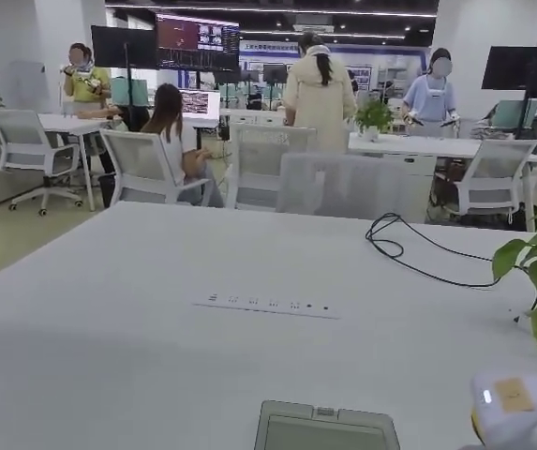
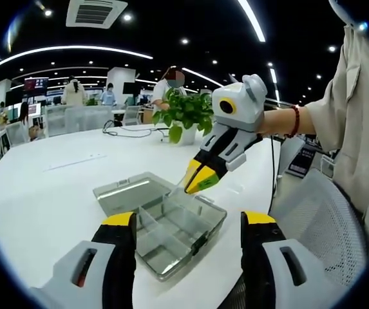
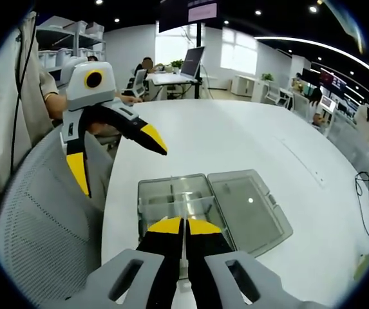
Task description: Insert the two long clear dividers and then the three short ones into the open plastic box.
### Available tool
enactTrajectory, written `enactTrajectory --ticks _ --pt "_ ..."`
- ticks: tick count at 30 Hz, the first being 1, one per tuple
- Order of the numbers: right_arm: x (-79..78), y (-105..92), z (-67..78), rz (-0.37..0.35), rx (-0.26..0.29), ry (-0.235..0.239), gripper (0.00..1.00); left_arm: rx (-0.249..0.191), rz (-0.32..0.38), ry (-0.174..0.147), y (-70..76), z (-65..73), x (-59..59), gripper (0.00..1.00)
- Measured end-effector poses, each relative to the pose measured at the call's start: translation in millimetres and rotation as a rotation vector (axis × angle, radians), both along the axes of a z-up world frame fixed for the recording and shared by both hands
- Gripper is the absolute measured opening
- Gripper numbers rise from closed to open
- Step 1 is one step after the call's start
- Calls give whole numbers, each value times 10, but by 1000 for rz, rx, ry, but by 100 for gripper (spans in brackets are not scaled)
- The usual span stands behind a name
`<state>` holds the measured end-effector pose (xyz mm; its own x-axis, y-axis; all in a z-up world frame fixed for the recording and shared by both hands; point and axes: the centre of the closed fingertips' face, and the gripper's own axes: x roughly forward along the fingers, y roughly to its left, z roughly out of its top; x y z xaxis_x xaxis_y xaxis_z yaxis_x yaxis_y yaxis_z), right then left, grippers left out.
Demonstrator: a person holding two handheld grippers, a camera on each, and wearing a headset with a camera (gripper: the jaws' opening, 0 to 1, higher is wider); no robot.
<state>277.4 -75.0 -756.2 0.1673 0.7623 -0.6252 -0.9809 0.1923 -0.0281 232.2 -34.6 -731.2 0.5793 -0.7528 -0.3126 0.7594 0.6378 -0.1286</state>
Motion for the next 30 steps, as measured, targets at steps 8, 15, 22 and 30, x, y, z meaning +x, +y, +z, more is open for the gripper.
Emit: enactTrajectory --ticks 8,15,22,30 --pt "-8 18 -49 4 -6 14 3 2 9 4 21 -16 5 66" --pt "-3 18 -95 9 -26 8 3 7 20 1 48 -20 21 66" --pt "-12 43 -105 14 -31 11 3 12 21 1 68 -27 19 66" --pt "-39 136 -139 79 -90 -18 3 18 22 -2 80 -27 23 66"
